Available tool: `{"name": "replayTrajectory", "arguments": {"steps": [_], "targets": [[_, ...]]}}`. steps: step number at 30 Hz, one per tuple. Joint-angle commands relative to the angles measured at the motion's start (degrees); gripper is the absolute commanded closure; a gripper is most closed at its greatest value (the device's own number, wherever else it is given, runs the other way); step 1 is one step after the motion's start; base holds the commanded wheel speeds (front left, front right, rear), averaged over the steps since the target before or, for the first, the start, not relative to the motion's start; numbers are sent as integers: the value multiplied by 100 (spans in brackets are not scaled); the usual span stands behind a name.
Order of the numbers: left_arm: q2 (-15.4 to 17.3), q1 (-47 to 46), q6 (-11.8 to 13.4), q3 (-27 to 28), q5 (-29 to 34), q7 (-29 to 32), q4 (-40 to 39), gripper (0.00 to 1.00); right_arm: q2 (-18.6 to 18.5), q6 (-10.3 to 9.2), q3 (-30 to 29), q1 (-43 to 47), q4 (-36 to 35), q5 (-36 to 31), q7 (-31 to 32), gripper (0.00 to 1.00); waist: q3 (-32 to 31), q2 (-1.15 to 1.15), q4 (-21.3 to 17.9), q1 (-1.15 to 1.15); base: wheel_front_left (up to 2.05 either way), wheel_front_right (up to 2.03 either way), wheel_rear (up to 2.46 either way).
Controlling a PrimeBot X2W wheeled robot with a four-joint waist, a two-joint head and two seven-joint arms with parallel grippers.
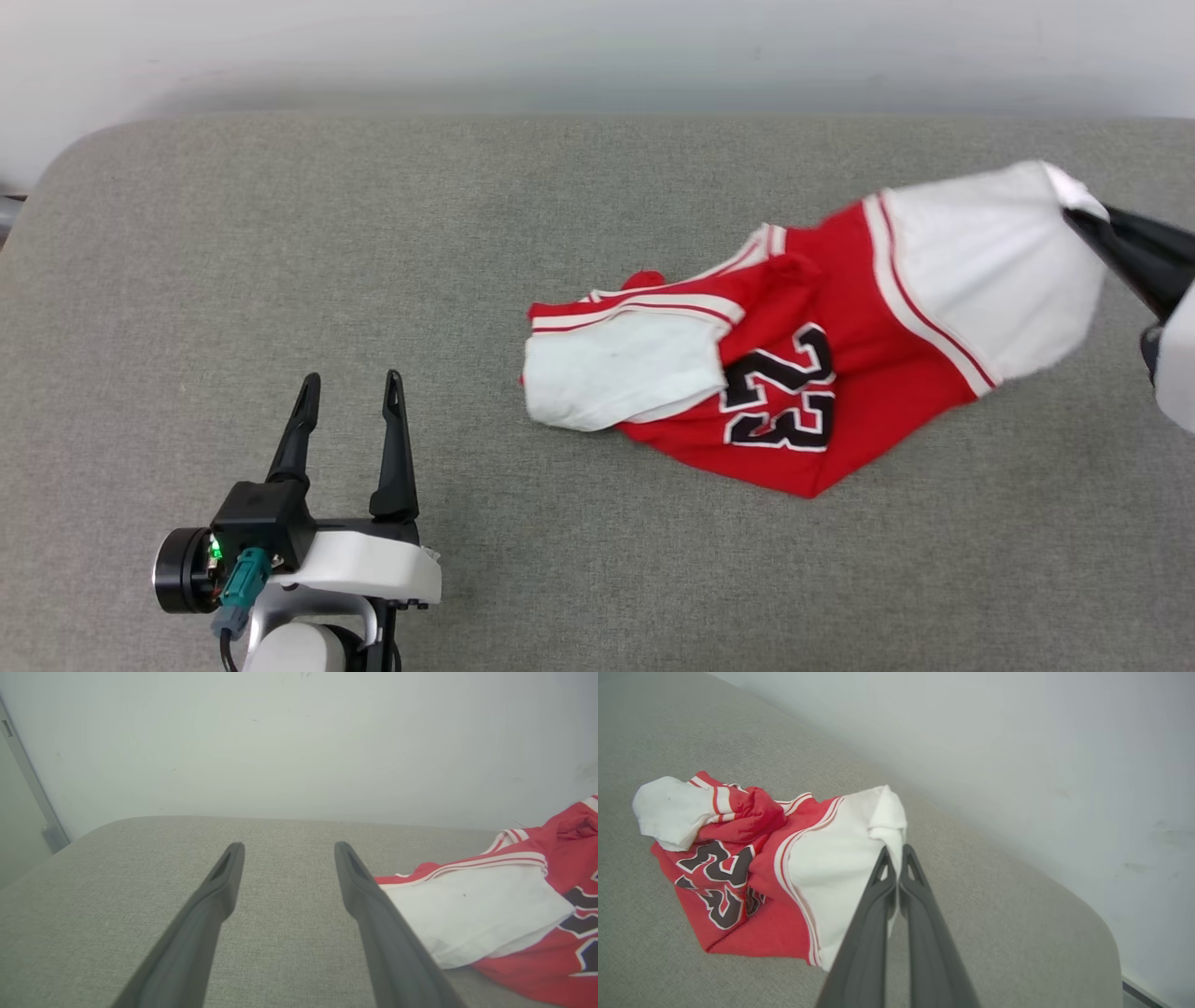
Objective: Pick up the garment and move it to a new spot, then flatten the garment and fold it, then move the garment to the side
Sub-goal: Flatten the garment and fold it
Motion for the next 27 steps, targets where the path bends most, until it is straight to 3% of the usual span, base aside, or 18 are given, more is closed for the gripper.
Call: {"name": "replayTrajectory", "arguments": {"steps": [1, 9, 16, 20, 21, 22, 27], "targets": [[2, 34, -13, 12, 26, -14, 6, 0, 87, -8, -118, 223, 74, 57, 1, 100, -1, 0, -17, 0, 0, 0, 0], [-38, -23, -93, -20, 76, -14, 80, 0, 626, -8, -1478, 1647, 1564, 212, -38, 100, 104, 0, 8, 0, 0, 0, 0], [-56, -184, -146, -66, 130, -14, 132, 0, 1178, -8, -1923, 1814, 3153, 61, -153, 100, 286, 0, 160, 0, 0, 0, 0], [-61, -206, -158, -57, 157, -14, 165, 0, 1378, -10, -1877, 1656, 3722, -135, -296, 100, 315, 0, 186, 0, 0, 0, 0], [-62, -206, -157, -55, 159, -14, 172, 0, 1402, -10, -1881, 1607, 3783, -168, -392, 67, 306, 0, 187, 0, 0, 0, 0], [-63, -206, -155, -54, 163, -14, 181, 0, 1404, -9, -1888, 1545, 3801, -217, -521, 4, 287, 0, 186, 0, 0, 0, 0], [-67, -101, -150, -41, 202, -14, 165, 0, 1362, -8, -1988, 1291, 3670, -577, -1429, 0, 110, 0, 139, 0, 0, 0, 0]]}}
